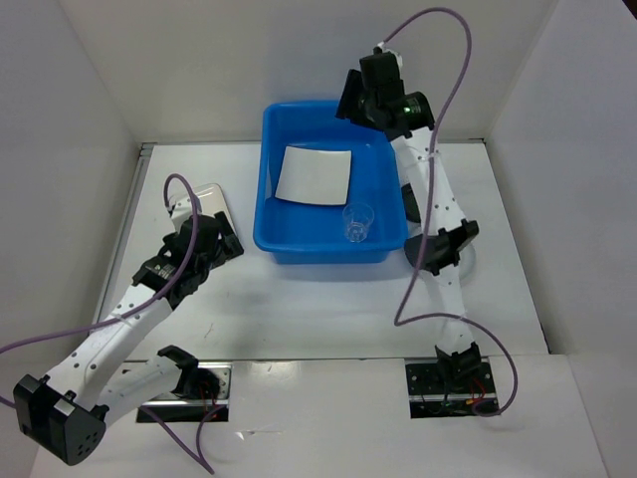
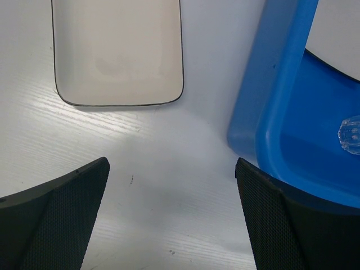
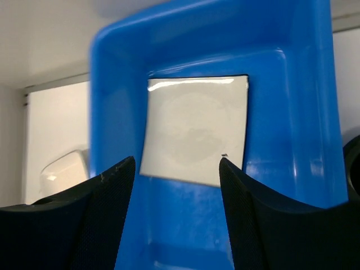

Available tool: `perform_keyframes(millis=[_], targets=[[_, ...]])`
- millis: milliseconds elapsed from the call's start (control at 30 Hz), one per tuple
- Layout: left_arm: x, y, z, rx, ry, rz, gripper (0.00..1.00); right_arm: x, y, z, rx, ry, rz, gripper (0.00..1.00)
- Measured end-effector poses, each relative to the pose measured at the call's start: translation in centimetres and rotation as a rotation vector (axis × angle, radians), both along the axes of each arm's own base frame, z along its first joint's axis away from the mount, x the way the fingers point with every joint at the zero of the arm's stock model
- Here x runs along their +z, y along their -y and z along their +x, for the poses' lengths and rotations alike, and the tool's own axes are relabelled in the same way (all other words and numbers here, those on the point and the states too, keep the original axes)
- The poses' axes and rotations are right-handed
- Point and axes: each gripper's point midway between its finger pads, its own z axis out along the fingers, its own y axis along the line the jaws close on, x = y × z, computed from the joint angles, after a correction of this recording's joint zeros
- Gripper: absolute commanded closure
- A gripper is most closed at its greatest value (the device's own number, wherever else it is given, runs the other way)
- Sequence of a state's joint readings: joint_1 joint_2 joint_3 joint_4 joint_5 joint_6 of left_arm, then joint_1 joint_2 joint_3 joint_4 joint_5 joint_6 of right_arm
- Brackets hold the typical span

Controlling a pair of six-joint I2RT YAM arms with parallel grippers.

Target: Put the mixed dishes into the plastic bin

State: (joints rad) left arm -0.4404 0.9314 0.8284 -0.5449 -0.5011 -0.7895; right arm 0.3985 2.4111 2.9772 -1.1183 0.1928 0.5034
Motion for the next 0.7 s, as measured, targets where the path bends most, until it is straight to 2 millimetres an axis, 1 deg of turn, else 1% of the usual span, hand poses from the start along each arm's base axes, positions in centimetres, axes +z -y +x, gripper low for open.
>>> perform_keyframes(millis=[67,100,167,233,300,367,400,467,600,633,700], targets=[[-0.1,0.0,0.0,0.000,-0.002,0.001,0.00,4.1,-0.3,-2.8,0.025,0.052,-0.001,0.33],[-0.1,0.0,0.0,0.000,-0.002,0.001,0.00,5.8,-0.5,-4.5,0.043,0.069,-0.004,0.32],[-0.1,0.0,0.0,0.000,-0.001,0.000,0.00,8.1,-0.2,-7.7,0.065,0.085,-0.013,0.31],[-0.3,0.0,-0.1,0.001,0.001,-0.001,0.00,9.0,0.9,-10.5,0.075,0.086,-0.026,0.30],[-0.4,-0.1,-0.1,0.001,-0.001,0.000,0.00,8.9,2.5,-13.0,0.067,0.076,-0.043,0.30],[-0.5,-0.1,-0.1,0.001,-0.001,0.001,0.00,7.4,3.9,-14.8,0.057,0.047,-0.060,0.30],[-0.6,-0.1,-0.1,0.000,-0.002,0.001,0.00,6.4,4.4,-15.3,0.055,0.030,-0.066,0.30],[-0.6,0.0,-0.1,0.000,-0.001,0.000,0.00,3.7,4.8,-16.0,0.063,-0.019,-0.079,0.30],[-0.5,0.0,0.0,-0.002,0.004,0.002,0.00,-2.3,3.4,-15.8,0.123,-0.118,-0.078,0.29],[-0.5,-0.3,0.2,0.005,0.000,0.006,0.00,-3.9,2.9,-15.9,0.144,-0.143,-0.072,0.29],[-0.2,-0.9,0.9,0.022,-0.009,0.017,0.00,-6.4,2.2,-16.4,0.182,-0.189,-0.056,0.29]])
